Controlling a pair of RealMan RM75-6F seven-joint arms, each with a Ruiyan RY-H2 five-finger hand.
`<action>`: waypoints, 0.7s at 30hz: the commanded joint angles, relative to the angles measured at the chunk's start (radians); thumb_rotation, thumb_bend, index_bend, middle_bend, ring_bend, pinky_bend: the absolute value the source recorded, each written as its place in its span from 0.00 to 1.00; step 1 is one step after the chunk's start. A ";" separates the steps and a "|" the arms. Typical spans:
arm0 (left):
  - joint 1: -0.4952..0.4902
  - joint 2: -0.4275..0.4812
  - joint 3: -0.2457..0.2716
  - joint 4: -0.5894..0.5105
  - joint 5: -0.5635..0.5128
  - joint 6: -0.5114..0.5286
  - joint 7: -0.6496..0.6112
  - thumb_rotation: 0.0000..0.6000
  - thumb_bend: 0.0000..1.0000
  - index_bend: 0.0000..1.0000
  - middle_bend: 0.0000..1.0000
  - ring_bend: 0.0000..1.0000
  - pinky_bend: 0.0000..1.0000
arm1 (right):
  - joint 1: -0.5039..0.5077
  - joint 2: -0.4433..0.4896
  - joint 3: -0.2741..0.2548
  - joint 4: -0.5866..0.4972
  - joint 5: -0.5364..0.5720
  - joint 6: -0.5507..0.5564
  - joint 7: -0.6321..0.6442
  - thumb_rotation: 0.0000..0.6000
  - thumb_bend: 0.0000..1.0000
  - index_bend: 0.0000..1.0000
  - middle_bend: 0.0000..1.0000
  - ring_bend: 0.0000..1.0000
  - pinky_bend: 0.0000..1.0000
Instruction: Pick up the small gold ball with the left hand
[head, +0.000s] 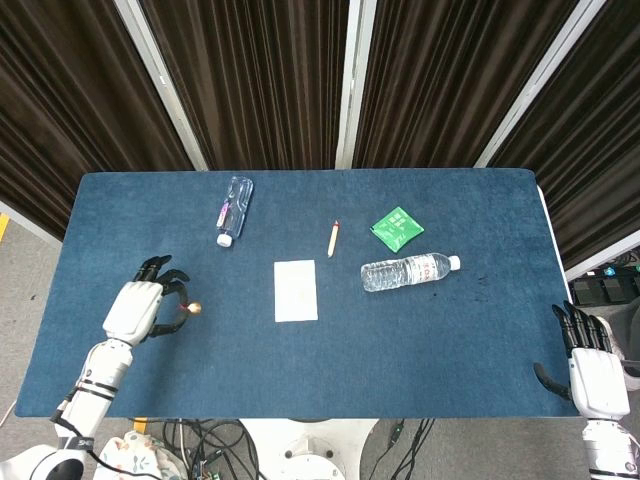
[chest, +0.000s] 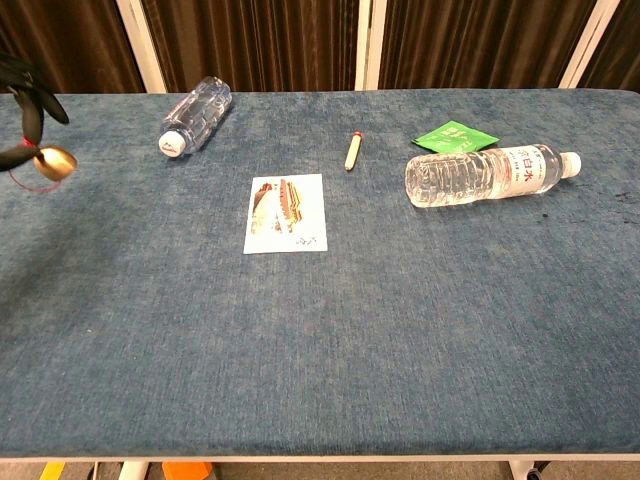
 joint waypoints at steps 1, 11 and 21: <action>-0.010 0.007 -0.005 0.012 -0.014 -0.027 0.057 1.00 0.48 0.65 0.29 0.05 0.03 | -0.001 0.002 0.003 0.000 0.009 -0.002 0.002 1.00 0.17 0.00 0.00 0.00 0.00; -0.024 -0.075 -0.001 0.071 -0.082 0.011 0.192 1.00 0.48 0.65 0.29 0.05 0.03 | 0.000 0.005 0.003 -0.007 0.004 0.000 0.000 1.00 0.17 0.00 0.00 0.00 0.00; -0.040 -0.097 0.012 0.091 -0.105 -0.027 0.177 1.00 0.48 0.66 0.26 0.05 0.02 | 0.005 0.003 0.002 -0.002 0.018 -0.019 -0.001 1.00 0.17 0.00 0.00 0.00 0.00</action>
